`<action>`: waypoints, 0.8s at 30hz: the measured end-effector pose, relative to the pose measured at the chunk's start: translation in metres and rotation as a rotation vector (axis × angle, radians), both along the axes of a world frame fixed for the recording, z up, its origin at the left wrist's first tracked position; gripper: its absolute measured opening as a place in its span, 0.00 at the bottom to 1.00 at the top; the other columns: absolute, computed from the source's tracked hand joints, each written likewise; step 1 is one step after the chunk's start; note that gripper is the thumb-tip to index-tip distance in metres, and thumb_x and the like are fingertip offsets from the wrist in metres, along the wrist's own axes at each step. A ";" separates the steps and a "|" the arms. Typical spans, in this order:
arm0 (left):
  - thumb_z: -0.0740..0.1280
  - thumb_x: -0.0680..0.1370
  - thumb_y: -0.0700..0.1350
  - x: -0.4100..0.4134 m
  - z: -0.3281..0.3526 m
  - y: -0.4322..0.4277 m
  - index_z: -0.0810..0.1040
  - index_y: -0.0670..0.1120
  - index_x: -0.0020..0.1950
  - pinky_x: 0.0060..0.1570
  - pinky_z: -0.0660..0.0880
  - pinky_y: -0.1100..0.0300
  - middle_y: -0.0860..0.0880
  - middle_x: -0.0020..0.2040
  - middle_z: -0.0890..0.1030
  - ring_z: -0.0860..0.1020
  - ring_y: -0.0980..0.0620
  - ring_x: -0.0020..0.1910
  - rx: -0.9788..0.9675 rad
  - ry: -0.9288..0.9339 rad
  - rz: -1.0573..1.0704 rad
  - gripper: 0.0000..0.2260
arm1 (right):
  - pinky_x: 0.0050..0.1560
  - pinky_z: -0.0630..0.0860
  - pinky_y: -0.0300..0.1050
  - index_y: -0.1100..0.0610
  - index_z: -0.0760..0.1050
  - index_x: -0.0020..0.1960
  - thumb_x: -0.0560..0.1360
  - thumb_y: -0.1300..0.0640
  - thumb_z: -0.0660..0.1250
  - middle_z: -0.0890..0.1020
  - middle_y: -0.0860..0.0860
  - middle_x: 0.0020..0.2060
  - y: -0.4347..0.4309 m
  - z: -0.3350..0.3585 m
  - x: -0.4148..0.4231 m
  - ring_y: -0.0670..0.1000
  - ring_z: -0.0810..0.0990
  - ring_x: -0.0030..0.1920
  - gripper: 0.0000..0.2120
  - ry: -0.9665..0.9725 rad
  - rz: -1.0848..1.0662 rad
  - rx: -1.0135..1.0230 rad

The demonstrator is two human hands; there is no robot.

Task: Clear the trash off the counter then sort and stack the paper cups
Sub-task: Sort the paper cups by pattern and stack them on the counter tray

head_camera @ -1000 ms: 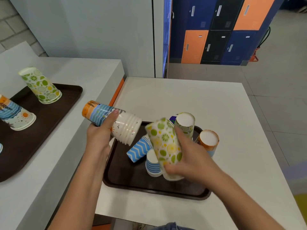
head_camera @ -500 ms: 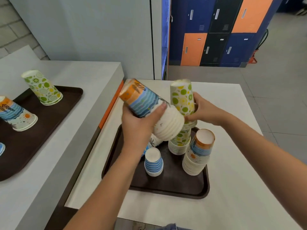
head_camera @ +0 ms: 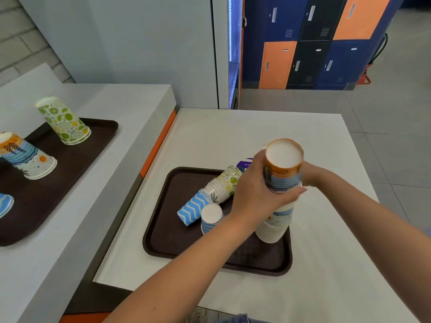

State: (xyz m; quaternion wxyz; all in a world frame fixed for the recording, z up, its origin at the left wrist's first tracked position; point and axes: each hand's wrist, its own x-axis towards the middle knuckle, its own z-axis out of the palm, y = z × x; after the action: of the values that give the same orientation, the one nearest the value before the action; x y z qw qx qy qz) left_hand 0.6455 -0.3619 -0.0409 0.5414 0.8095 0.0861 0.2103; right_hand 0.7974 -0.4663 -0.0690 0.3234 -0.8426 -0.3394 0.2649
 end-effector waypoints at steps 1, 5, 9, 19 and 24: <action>0.81 0.61 0.51 0.002 -0.006 -0.002 0.68 0.55 0.62 0.52 0.72 0.70 0.64 0.50 0.75 0.74 0.68 0.50 0.038 0.035 -0.035 0.34 | 0.62 0.70 0.48 0.52 0.68 0.57 0.73 0.68 0.69 0.75 0.45 0.51 -0.002 -0.002 0.003 0.47 0.73 0.55 0.18 0.019 -0.015 -0.011; 0.79 0.63 0.51 -0.003 -0.045 0.009 0.67 0.54 0.67 0.58 0.75 0.58 0.56 0.59 0.78 0.76 0.57 0.59 0.079 0.182 -0.057 0.36 | 0.55 0.76 0.45 0.45 0.72 0.58 0.63 0.61 0.78 0.80 0.43 0.51 -0.006 -0.012 0.009 0.44 0.78 0.54 0.29 0.037 -0.070 -0.024; 0.79 0.63 0.51 -0.013 -0.062 0.029 0.65 0.57 0.67 0.60 0.75 0.59 0.63 0.58 0.75 0.76 0.60 0.60 0.011 0.217 0.020 0.37 | 0.59 0.76 0.49 0.49 0.68 0.66 0.52 0.57 0.81 0.80 0.45 0.57 -0.014 -0.033 0.012 0.49 0.77 0.59 0.45 0.096 -0.123 0.018; 0.82 0.57 0.52 -0.002 -0.055 0.056 0.64 0.53 0.69 0.61 0.72 0.61 0.61 0.60 0.73 0.73 0.57 0.63 0.010 0.241 -0.014 0.45 | 0.54 0.74 0.40 0.51 0.61 0.73 0.59 0.63 0.81 0.77 0.46 0.58 -0.015 -0.055 -0.018 0.49 0.77 0.58 0.48 0.087 -0.270 0.130; 0.81 0.60 0.49 -0.014 -0.054 0.084 0.49 0.51 0.78 0.69 0.62 0.58 0.56 0.71 0.67 0.63 0.58 0.71 0.000 0.339 -0.072 0.55 | 0.60 0.70 0.41 0.50 0.59 0.73 0.62 0.62 0.80 0.75 0.45 0.62 -0.020 -0.054 -0.032 0.49 0.74 0.64 0.47 0.087 -0.304 0.090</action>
State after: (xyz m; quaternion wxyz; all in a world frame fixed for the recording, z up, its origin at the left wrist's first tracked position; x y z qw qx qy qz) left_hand 0.6318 -0.2781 -0.0953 0.5261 0.8360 0.1471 0.0511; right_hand 0.7649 -0.4864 -0.1227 0.4113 -0.8568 -0.2054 0.2337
